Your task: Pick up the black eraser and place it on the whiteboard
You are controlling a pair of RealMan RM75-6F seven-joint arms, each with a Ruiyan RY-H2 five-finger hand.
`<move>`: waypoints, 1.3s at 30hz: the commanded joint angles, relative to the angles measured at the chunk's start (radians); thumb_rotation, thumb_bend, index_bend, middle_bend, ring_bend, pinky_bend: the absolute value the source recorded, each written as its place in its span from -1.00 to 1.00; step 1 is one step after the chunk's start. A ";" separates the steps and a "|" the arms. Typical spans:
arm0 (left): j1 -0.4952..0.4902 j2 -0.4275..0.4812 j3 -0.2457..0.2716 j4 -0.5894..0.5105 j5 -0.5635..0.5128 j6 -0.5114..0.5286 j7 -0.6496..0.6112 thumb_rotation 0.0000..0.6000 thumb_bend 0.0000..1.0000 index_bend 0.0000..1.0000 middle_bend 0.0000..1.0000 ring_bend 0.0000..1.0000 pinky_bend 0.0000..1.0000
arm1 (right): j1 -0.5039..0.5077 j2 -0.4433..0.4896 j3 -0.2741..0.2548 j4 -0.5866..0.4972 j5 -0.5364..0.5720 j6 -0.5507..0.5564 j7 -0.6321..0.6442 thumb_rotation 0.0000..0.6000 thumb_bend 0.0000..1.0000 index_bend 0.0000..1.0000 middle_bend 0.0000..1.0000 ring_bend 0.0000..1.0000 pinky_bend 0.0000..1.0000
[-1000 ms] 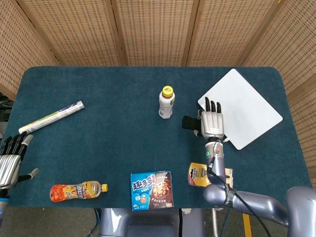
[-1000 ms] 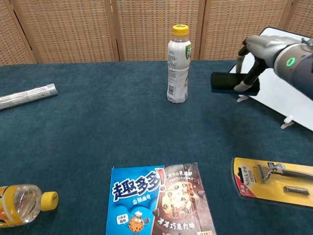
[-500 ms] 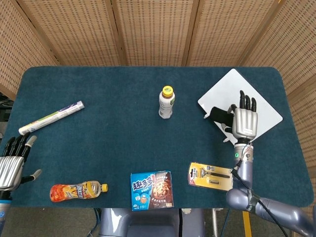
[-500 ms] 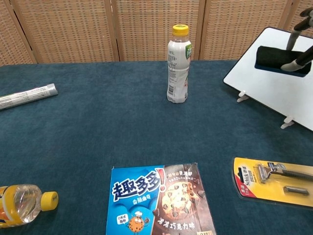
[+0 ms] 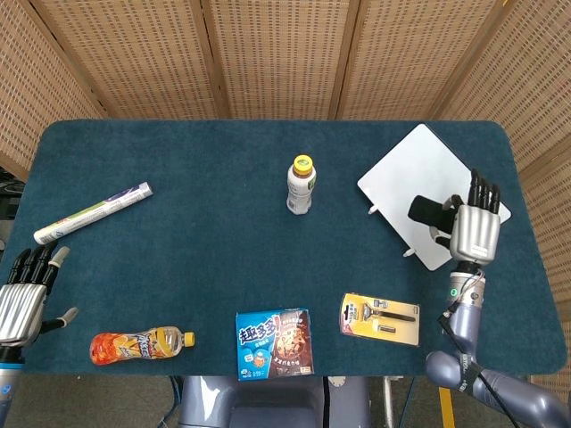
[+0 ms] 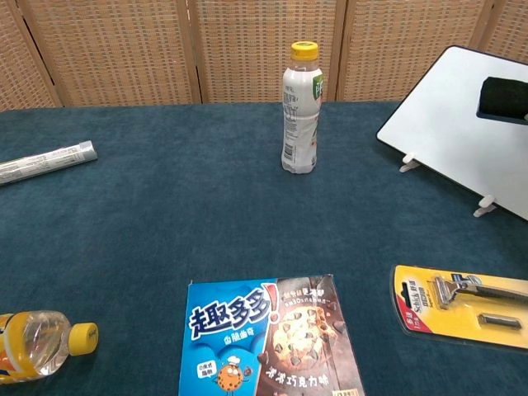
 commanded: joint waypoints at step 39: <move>-0.008 -0.026 0.004 0.017 -0.021 -0.034 0.035 1.00 -0.64 -1.00 -1.00 -1.00 -1.00 | 0.073 -0.405 0.146 0.801 -0.154 -0.088 0.326 1.00 -0.58 0.00 -0.97 -1.00 -1.00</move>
